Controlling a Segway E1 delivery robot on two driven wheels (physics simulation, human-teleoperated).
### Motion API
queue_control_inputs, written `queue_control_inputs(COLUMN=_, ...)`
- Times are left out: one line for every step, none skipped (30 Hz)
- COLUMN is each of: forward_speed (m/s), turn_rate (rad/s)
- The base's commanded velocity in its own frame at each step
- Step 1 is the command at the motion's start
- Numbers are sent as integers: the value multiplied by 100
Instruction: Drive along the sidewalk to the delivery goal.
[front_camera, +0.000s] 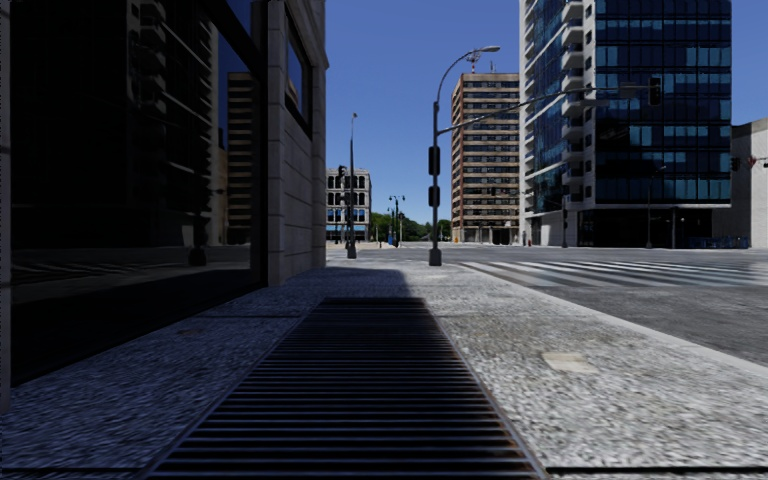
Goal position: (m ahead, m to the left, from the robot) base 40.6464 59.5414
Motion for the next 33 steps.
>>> queue_control_inputs(forward_speed=200, turn_rate=0)
queue_control_inputs(forward_speed=200, turn_rate=0)
queue_control_inputs(forward_speed=200, turn_rate=0)
queue_control_inputs(forward_speed=200, turn_rate=0)
queue_control_inputs(forward_speed=200, turn_rate=0)
queue_control_inputs(forward_speed=200, turn_rate=0)
queue_control_inputs(forward_speed=200, turn_rate=0)
queue_control_inputs(forward_speed=200, turn_rate=0)
queue_control_inputs(forward_speed=200, turn_rate=0)
queue_control_inputs(forward_speed=200, turn_rate=0)
queue_control_inputs(forward_speed=200, turn_rate=0)
queue_control_inputs(forward_speed=200, turn_rate=0)
queue_control_inputs(forward_speed=200, turn_rate=0)
queue_control_inputs(forward_speed=200, turn_rate=0)
queue_control_inputs(forward_speed=200, turn_rate=0)
queue_control_inputs(forward_speed=200, turn_rate=0)
queue_control_inputs(forward_speed=200, turn_rate=0)
queue_control_inputs(forward_speed=200, turn_rate=0)
queue_control_inputs(forward_speed=200, turn_rate=0)
queue_control_inputs(forward_speed=200, turn_rate=0)
queue_control_inputs(forward_speed=200, turn_rate=0)
queue_control_inputs(forward_speed=200, turn_rate=0)
queue_control_inputs(forward_speed=200, turn_rate=0)
queue_control_inputs(forward_speed=200, turn_rate=0)
queue_control_inputs(forward_speed=200, turn_rate=0)
queue_control_inputs(forward_speed=200, turn_rate=0)
queue_control_inputs(forward_speed=200, turn_rate=0)
queue_control_inputs(forward_speed=200, turn_rate=0)
queue_control_inputs(forward_speed=200, turn_rate=0)
queue_control_inputs(forward_speed=200, turn_rate=0)
queue_control_inputs(forward_speed=200, turn_rate=0)
queue_control_inputs(forward_speed=200, turn_rate=0)
queue_control_inputs(forward_speed=200, turn_rate=0)
